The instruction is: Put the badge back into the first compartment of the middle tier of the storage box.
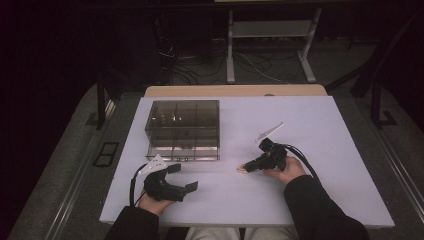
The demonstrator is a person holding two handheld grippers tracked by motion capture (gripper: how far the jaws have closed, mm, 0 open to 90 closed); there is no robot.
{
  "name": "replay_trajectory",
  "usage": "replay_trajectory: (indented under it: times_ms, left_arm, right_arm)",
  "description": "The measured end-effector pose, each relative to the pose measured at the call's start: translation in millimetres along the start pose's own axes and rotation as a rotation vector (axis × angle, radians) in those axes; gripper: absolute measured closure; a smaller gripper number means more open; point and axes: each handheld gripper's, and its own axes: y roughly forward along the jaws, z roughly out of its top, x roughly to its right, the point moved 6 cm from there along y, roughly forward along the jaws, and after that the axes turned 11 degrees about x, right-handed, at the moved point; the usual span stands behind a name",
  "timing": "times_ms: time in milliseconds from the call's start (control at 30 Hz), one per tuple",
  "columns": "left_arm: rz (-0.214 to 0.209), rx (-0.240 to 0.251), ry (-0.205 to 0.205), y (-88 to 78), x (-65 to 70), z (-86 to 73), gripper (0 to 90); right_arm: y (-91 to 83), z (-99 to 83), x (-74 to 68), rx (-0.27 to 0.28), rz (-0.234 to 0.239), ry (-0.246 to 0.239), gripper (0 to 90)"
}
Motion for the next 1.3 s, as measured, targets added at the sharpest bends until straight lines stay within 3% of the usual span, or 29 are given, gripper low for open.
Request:
replay_trajectory:
  times_ms: [67, 133, 233, 767, 1300]
  left_arm:
    - [0.001, 0.001, -0.001, -0.1, -0.3, 0.0, 0.0]
    - [0.002, 0.001, -0.001, -0.2, -0.3, 0.0, 0.0]
    - [0.003, 0.001, -0.001, -0.2, -0.5, -0.1, 0.0]
    - [0.001, 0.000, -0.006, -0.2, -0.7, -0.3, 0.0]
    - [0.001, -0.003, -0.012, -0.5, -0.9, -0.7, 0.0]
  right_arm:
    - [-1.4, -1.5, -0.5, -0.005, -0.004, -0.009, 86.4]
    - [-2.9, -2.1, -4.1, -0.009, 0.020, -0.003, 87.5]
    - [-3.1, -1.8, -7.3, -0.019, -0.003, -0.038, 87.5]
    - [-4.8, 0.0, -9.2, -0.033, -0.010, -0.052, 87.5]
    - [-12.5, 20.6, -16.0, -0.011, -0.009, -0.082, 87.5]
